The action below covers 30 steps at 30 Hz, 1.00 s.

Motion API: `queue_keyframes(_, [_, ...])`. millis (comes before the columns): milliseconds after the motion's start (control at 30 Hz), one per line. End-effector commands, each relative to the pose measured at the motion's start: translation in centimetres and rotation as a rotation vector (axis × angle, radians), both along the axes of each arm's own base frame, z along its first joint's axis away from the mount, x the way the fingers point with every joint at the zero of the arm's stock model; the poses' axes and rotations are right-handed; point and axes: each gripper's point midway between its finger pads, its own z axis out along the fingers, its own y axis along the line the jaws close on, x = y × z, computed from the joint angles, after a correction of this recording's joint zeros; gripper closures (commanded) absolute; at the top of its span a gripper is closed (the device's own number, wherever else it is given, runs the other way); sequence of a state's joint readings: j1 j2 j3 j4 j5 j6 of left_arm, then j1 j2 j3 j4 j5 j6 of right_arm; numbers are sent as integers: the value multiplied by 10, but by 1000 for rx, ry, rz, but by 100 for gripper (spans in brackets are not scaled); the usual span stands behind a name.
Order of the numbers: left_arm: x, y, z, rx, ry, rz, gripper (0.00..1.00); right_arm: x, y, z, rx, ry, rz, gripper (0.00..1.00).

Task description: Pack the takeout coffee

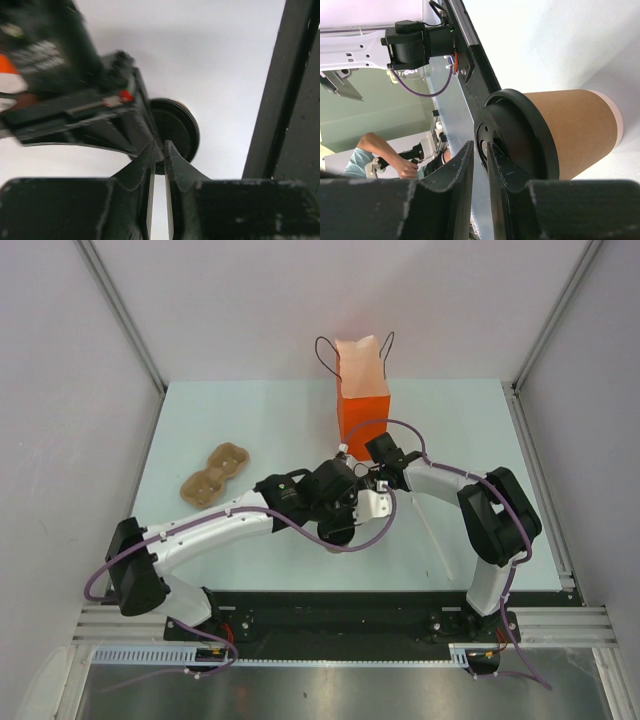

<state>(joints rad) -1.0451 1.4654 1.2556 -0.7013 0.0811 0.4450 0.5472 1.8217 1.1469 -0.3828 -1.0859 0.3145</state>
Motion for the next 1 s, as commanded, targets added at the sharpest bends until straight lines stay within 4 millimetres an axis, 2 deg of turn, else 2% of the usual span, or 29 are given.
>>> queue_keyframes(0, [4,-1,18,-25,-15,6,83,14,-6,-27,-91,-56,-47,76])
queue_keyframes(33, [3,-3,14,-30,-9,3,83,15,-6,-27,-91,-57,-49,77])
queue_keyframes(200, [-11,5,-42,36,69,-8,83,14,-6,-29,-92,-48,-47,76])
queue_keyframes(233, [-18,12,-64,69,92,-14,84,15,-6,-30,-93,-48,-48,76])
queue_keyframes(333, [-33,27,-102,155,136,-38,84,14,-6,-31,-95,-44,-47,76])
queue_keyframes(367, [-34,30,-106,167,137,-35,84,14,-6,-32,-95,-42,-47,76])
queue_keyframes(500, [-28,33,-92,159,101,-28,84,15,-7,-30,-93,-48,-50,76])
queue_keyframes(600, [-21,24,-62,109,75,-21,84,15,-6,-29,-91,-49,-50,76])
queue_keyframes(633, [-14,15,-43,70,55,-13,84,15,-6,-29,-92,-46,-51,76])
queue_keyframes(700, [-10,13,-25,52,46,-2,83,15,-6,-27,-90,-52,-51,76])
queue_keyframes(733, [-5,5,-6,11,23,0,84,15,-6,-26,-88,-56,-49,76])
queue_keyframes(833, [-1,-3,19,-39,9,4,83,15,-6,-26,-89,-53,-51,76])
queue_keyframes(967, [-4,-8,23,-56,33,2,83,14,-6,-25,-86,-55,-48,76])
